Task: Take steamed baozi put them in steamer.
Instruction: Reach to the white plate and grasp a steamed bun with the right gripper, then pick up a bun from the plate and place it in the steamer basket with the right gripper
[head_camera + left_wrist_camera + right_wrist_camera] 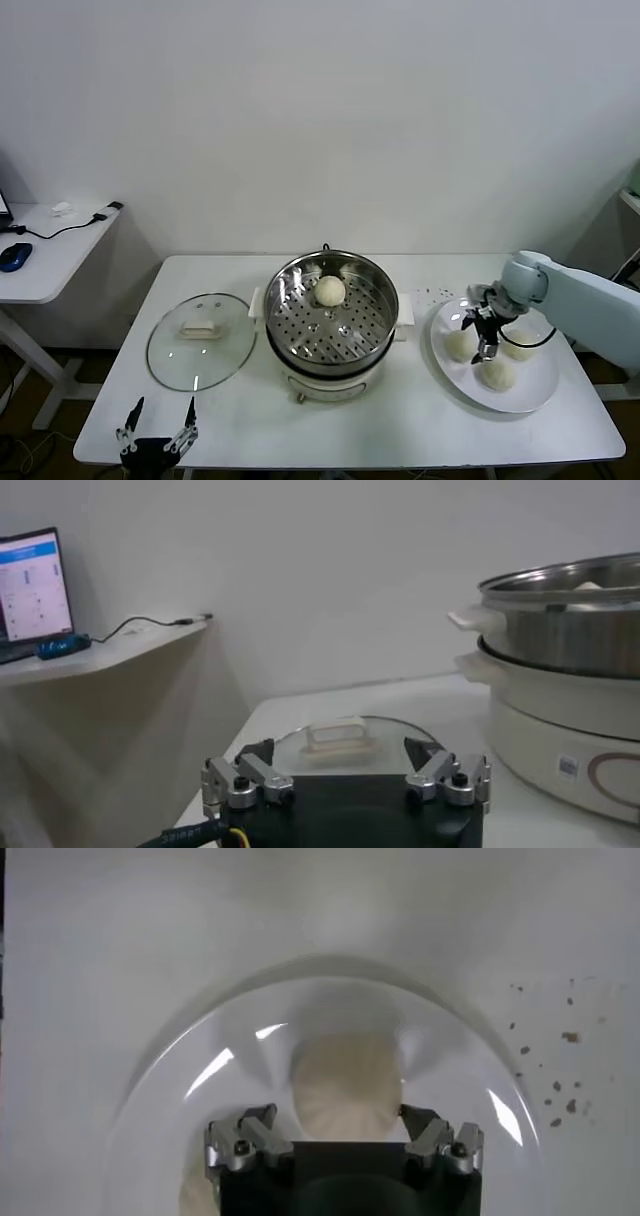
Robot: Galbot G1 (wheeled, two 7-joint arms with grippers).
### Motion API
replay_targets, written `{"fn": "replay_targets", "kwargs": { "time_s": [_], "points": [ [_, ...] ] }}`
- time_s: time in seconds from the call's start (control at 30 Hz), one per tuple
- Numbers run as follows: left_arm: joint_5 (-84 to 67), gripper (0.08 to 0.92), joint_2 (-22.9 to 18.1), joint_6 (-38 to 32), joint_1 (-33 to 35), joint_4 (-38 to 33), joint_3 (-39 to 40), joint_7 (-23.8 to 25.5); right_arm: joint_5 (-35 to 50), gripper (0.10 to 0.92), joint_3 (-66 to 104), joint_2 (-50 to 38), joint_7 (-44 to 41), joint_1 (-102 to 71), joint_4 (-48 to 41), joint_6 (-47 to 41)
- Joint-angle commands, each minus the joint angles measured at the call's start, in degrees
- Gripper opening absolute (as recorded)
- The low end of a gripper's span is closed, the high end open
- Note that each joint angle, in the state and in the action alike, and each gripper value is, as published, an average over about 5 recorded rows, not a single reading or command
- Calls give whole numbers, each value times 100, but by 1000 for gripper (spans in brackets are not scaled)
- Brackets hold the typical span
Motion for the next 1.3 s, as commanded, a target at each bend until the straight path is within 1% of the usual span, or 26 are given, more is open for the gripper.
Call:
{"fn": "replay_targets", "kwargs": {
  "time_s": [0.03,0.17,0.43,0.67,0.83,0.97,1.1,1.3],
  "points": [
    [3,823,1,-6,-3,21,-2,-1,-119,821,283,134,-2,-276,-217,-31],
    [4,823,5,-10,-5,29,-4,-1,-88,789,296,140,-20,-255,-216,-21],
    [8,823,5,-26,3,46,6,-7,-38,665,271,111,-100,-168,-202,-3],
    [8,823,4,-40,18,42,13,-14,25,599,231,76,-153,-86,-194,-5],
    [5,823,10,-51,34,33,15,-18,212,567,117,-30,-143,155,-67,-36],
    [1,823,10,-40,26,3,27,-17,752,556,-453,-125,-121,974,131,-79],
    [3,823,3,-33,33,-20,59,-16,1672,552,-1519,-30,-110,2399,311,-87],
    [14,823,7,-37,32,-25,157,-10,3177,551,-2964,723,-71,4389,324,-140]
  ]
}}
